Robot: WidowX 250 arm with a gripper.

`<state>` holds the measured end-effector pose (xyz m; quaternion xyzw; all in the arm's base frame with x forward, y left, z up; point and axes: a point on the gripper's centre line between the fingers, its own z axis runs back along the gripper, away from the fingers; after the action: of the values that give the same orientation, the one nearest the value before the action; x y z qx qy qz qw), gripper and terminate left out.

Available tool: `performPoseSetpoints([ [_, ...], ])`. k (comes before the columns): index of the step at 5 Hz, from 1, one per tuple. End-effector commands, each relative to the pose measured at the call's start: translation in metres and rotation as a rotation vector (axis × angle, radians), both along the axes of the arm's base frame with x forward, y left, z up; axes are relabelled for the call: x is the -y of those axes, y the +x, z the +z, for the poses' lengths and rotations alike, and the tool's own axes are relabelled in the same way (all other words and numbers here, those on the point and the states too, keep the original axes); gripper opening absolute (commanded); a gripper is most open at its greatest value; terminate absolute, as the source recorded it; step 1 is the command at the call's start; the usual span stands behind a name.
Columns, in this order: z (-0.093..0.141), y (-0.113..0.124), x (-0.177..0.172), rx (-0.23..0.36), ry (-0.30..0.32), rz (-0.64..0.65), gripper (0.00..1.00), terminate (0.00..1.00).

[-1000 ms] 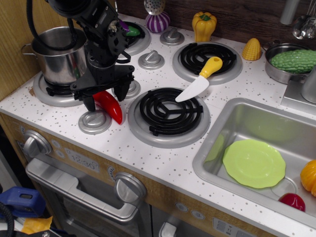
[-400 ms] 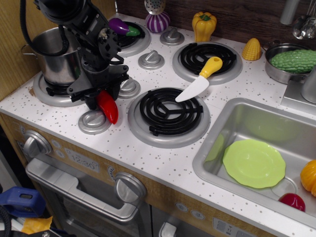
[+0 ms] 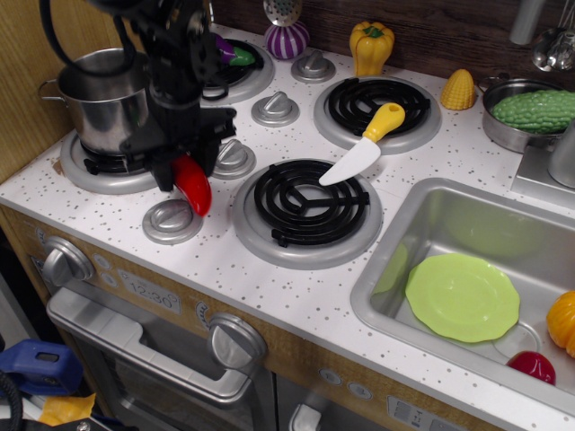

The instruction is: Put pepper in pot or pan

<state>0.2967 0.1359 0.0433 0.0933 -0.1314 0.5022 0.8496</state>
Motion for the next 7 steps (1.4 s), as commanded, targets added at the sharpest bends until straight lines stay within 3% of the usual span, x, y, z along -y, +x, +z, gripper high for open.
performPoseSetpoints([
  [1,0.076,0.004,-0.009,0.033,0.144,-0.019,0.0,0.0],
  [2,0.109,0.006,-0.023,0.004,0.272,-0.079,0.0,0.0],
  [3,0.11,0.015,-0.056,0.055,0.36,-0.189,0.0,0.0],
  [5,0.093,0.031,-0.103,0.124,0.373,-0.316,0.0,0.0],
  [6,0.09,0.03,-0.102,0.143,0.386,-0.373,1.0,0.0],
  [7,0.09,0.03,-0.102,0.143,0.386,-0.373,1.0,0.0],
])
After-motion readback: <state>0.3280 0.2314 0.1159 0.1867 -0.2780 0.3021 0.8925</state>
